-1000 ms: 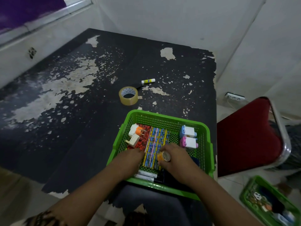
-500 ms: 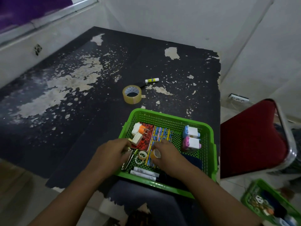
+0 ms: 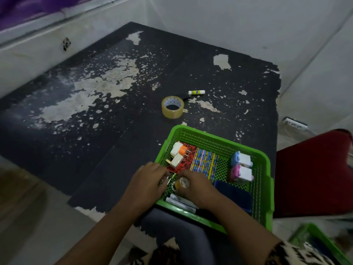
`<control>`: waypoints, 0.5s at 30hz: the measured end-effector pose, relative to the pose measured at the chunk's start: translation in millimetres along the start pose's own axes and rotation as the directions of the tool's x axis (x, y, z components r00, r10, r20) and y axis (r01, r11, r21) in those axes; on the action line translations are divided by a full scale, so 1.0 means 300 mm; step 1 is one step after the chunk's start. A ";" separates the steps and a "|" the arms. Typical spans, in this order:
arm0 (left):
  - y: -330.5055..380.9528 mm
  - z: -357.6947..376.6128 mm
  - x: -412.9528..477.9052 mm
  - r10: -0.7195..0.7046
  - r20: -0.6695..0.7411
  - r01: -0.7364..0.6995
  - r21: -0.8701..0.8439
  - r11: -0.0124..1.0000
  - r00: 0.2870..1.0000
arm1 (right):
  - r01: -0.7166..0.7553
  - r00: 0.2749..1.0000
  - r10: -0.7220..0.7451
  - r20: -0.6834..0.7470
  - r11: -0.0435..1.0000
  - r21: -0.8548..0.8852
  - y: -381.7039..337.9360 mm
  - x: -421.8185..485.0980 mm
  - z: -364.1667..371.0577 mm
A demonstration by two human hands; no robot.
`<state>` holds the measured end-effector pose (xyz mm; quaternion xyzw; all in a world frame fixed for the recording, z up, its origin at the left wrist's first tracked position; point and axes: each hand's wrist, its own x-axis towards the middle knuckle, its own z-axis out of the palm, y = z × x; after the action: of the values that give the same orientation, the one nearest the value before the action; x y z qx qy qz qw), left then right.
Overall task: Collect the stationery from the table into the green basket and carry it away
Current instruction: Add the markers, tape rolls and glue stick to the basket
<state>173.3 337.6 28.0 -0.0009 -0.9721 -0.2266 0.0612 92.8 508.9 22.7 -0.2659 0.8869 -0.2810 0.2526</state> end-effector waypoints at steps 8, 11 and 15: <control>-0.042 -0.002 -0.002 -0.078 -0.036 0.072 -0.151 0.986 0.996 | 0.002 0.997 -0.002 0.080 1.000 -0.009 0.004 -0.004 0.008; -0.051 0.004 -0.003 -0.074 -0.031 0.068 -0.161 0.985 0.997 | 0.039 0.995 -0.037 0.095 0.999 -0.020 -0.002 -0.017 0.026; -0.056 0.006 -0.005 -0.065 -0.032 0.058 -0.183 0.981 0.997 | 0.011 0.999 -0.015 0.042 0.996 0.084 -0.005 -0.017 0.025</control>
<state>174.1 323.4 18.9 0.0279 -0.9455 -0.3162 0.0723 101.5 508.2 19.7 -0.2667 0.8670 -0.3138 0.2805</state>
